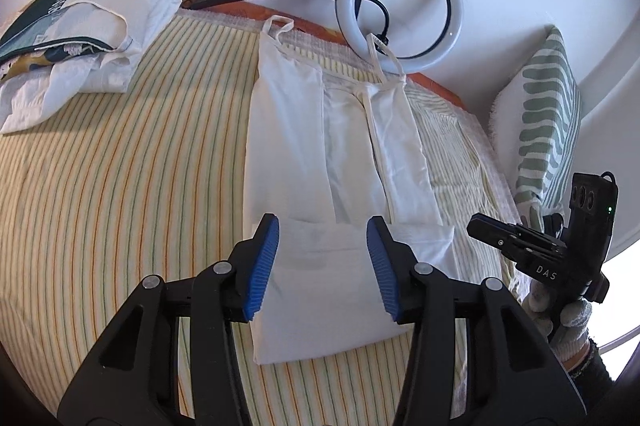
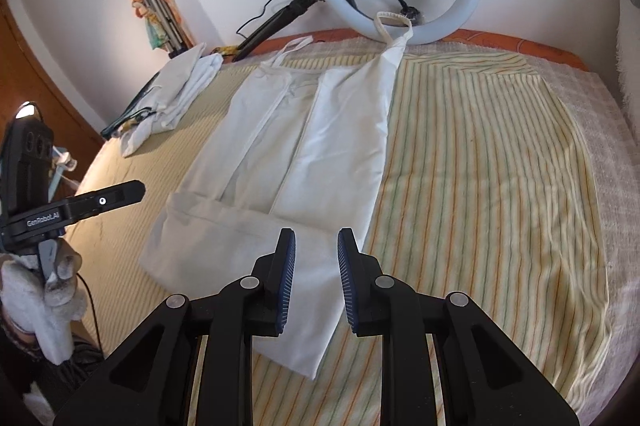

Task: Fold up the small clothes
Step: 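Open both tools and move them to the tank top's straps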

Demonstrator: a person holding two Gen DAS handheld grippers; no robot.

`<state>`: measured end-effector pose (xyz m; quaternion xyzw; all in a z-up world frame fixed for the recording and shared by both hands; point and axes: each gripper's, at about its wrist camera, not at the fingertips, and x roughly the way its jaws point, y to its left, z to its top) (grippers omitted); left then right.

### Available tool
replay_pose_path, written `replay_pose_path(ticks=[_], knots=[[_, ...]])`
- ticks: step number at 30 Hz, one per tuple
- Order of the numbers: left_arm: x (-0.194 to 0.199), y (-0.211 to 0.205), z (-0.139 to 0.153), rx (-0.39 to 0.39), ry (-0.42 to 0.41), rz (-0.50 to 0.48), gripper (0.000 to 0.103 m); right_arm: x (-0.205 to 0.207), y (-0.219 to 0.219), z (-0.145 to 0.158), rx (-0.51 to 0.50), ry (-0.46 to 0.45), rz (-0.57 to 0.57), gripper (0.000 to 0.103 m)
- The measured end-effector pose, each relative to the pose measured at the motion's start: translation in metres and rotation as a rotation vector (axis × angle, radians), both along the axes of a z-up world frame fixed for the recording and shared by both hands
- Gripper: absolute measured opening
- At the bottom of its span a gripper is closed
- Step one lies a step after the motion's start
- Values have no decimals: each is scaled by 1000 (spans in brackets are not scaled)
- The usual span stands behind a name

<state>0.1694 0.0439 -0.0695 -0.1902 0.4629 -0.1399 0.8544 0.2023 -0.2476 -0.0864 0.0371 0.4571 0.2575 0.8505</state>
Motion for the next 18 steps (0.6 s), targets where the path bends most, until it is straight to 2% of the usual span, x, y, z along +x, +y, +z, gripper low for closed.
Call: replay_pose_path(ticks=[2,7,11,14,18], knots=[[8,1,1,-3,0,1,47,9,-3,1,8,10,-16,21],[42,7,4,-1,9,12,47,45,-5,6,113,66,-1,21],[74,16,3,-4,13,43,47,74,6,5,126,73,34,21],[101,18,0,22,7,42,47,95,17,-1,141,90,53,21],[130,18,-11,27,12,26,47,123,27,-11,106,91,54,21]])
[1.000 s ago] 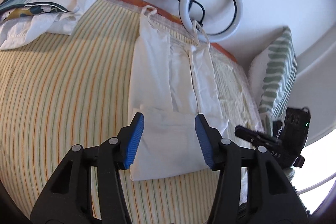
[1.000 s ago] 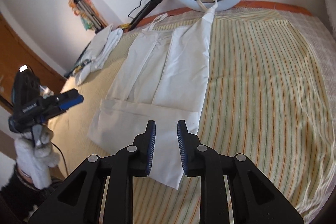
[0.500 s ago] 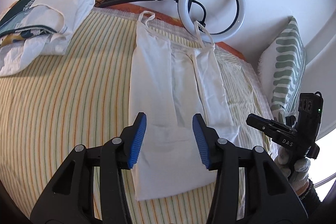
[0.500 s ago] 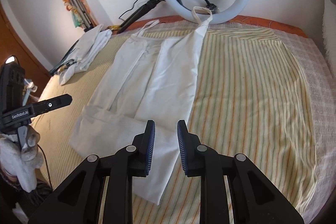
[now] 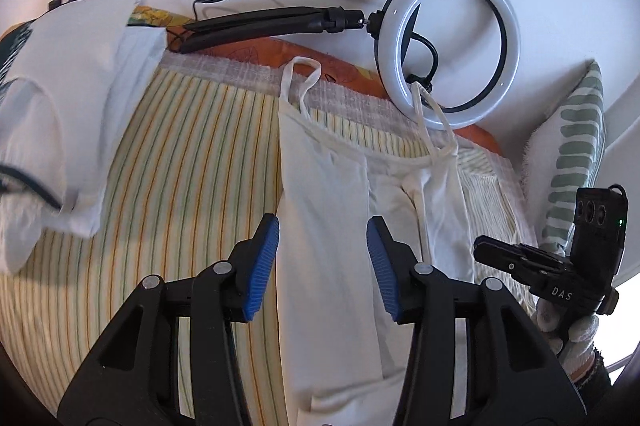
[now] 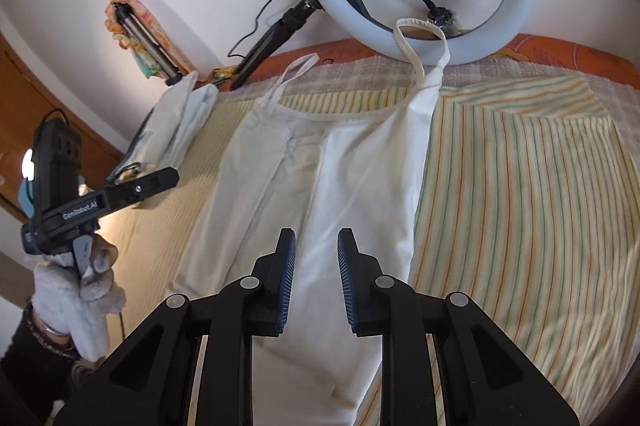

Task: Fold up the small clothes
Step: 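Open both tools and move them to the tank top's straps, then grasp one strap with the left tool while the right tool grasps the other strap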

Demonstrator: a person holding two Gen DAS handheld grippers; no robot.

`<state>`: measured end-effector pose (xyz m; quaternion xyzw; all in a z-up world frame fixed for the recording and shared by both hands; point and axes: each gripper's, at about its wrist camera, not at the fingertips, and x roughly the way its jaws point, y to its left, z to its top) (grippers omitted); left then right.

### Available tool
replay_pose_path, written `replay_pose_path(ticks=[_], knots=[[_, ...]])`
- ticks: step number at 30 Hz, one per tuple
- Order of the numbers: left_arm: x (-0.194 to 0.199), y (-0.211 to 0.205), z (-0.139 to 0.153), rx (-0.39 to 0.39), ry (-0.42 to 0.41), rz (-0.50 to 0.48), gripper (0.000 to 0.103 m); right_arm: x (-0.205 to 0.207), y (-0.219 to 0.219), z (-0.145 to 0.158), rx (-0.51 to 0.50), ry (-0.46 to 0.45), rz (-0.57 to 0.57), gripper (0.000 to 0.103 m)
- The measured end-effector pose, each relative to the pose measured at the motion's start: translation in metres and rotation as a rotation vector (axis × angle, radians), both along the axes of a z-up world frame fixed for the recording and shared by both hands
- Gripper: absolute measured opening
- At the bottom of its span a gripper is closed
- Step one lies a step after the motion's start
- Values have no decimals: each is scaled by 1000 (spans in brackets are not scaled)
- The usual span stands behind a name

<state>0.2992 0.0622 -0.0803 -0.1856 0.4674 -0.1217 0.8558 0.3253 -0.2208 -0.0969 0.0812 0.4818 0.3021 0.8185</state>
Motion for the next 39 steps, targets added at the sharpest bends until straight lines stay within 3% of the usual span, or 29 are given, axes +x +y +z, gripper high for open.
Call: replay_pose_path(ticks=[5,9,11,16,22,26,30,35,39], knots=[[23,-6,-12,16,-3,-26,47,31,-8,-14,0,23,-44,21],[37,-7,-23,30,6,-29,47,51,-17,-29,-92,16,-109,21],[43,-5,-28,28,12,-26,47,59,-23,-33,-88,17,-122,15],[56,1,-37,65,4,-14,47,71,-24,-31,-188,-54,-128,15],[77,6,-48,75,23,-16,47,84,-18,-25,-255,-86,-111,18],[87,-1,-48,127,25,-53,47,91,-19,-18,-302,-96,-113,18],[96,-5,-51,130,21,-70,47,100,-38,-9,-206,-64,-128,18],[105,-2,-53,81,31,-59,47,120,-43,-12,-69,15,-108,19],[108,-5,-55,89,18,-77,47,130,-35,-22,-61,21,-110,19]])
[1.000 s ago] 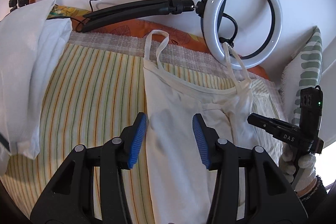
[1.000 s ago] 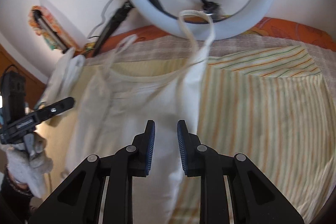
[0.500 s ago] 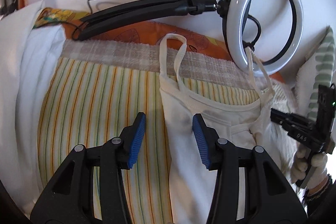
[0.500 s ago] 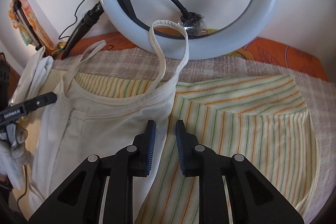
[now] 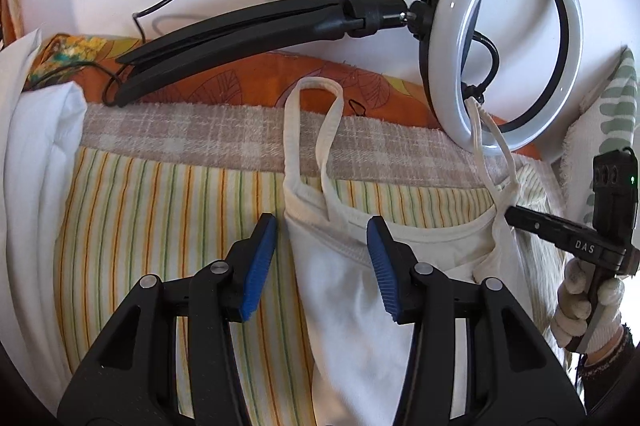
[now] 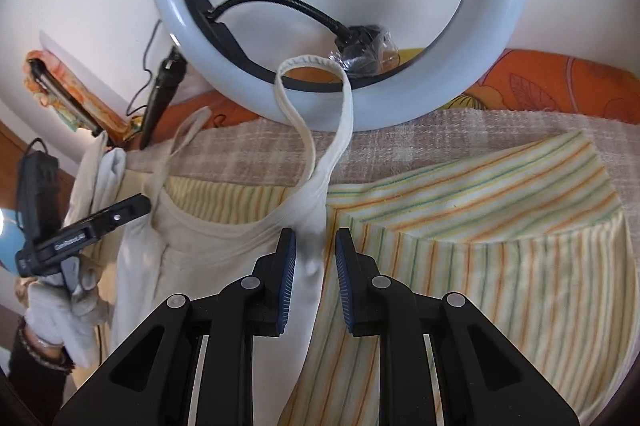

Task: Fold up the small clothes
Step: 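Grasp one strap with the left tool while the right tool grasps the other strap, then lift the held straps and fold them over toward the hem with both tools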

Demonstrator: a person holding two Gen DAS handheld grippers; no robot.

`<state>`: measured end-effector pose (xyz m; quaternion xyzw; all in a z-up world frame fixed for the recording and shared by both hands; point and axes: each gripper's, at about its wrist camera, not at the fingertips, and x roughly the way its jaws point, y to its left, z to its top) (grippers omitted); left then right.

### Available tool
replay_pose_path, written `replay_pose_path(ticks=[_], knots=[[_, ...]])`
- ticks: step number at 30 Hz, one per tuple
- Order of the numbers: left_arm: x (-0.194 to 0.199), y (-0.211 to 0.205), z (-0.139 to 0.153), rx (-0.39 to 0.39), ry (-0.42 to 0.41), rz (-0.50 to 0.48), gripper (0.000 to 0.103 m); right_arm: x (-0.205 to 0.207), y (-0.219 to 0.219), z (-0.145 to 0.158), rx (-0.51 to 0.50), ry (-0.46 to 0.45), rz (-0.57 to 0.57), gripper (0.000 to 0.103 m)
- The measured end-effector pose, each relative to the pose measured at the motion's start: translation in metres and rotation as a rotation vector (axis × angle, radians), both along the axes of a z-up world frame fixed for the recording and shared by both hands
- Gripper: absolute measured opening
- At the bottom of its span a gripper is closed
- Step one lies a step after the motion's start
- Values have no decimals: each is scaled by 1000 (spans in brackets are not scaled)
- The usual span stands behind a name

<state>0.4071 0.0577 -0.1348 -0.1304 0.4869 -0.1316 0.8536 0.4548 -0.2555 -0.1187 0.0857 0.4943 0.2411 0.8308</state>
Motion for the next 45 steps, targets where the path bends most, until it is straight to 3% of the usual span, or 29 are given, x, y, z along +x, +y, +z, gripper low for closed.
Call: replay_pose_path(ticks=[2,3,4,7,17,26,36,45], knots=[[0,0,0,9,-6,-4,45,-1,3,0,8,-7,3,19],[1,0,0,15,-11,-4,33,-1,4,-1,16,-8,4,19],[2,-1,-1,14,-4,-6,11,-1,4,-2,21,-10,3,16],[6,-4,-5,4,3,-5,4,0,3,-3,30,-11,10,6],[-4,-1,7,-31,-52,7,2,-11,-9,5,76,-58,-5,0],[-27,1,38,-53,-114,0,2,-33,-19,36,102,-107,2,0],[-81,10,79,-66,-164,8,2,-88,-22,83,129,-164,19,0],[-153,-2,104,-71,-187,9,2,-159,-18,99,120,-186,44,0]])
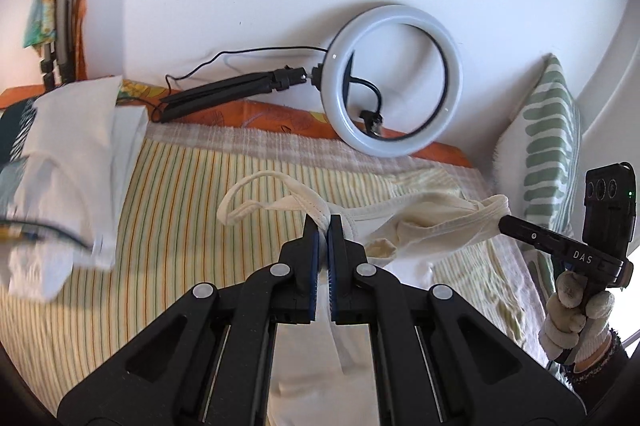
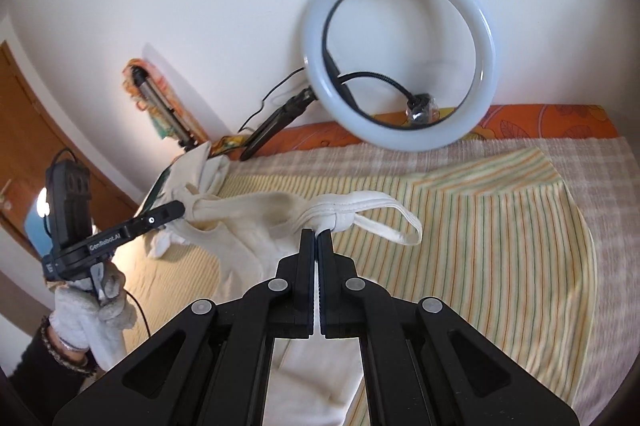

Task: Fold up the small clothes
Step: 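Lift the held straps and fold them over toward the hem with both tools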

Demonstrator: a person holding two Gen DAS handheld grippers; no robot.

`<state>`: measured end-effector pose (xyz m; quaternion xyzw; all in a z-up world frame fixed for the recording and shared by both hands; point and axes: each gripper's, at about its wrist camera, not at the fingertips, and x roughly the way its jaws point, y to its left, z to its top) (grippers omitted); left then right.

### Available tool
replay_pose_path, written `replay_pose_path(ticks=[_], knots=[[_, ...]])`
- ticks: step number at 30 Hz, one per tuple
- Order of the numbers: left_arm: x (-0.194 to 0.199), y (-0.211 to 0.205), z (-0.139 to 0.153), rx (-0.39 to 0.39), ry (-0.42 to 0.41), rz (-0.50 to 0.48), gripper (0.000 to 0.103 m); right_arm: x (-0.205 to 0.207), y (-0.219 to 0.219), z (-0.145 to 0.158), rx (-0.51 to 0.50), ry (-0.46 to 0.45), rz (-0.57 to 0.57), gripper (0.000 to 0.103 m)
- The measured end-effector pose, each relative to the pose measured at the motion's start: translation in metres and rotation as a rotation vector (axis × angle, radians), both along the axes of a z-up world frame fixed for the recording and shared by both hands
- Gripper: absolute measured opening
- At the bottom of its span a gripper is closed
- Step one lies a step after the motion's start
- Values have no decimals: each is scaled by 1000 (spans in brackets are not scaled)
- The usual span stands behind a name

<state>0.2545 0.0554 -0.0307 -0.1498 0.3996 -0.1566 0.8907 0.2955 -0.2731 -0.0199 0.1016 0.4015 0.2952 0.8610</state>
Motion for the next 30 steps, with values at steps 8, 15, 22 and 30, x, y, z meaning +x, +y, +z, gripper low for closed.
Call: replay_pose_path(ticks=[8,15,22,30], knots=[[-77,-13,-21,0,44,-4,2,-73,2,-10,-55,-3,24,0],[-123,-3,-55,-8,107,45,2,-122,6,-32,-122,-1,50,0],[-149,9,-77,-33,176,59,2,-153,4,-53,-181,7,70,0],[-173,8,-62,21,172,45,4,-151,15,-50,-176,13,115,1]])
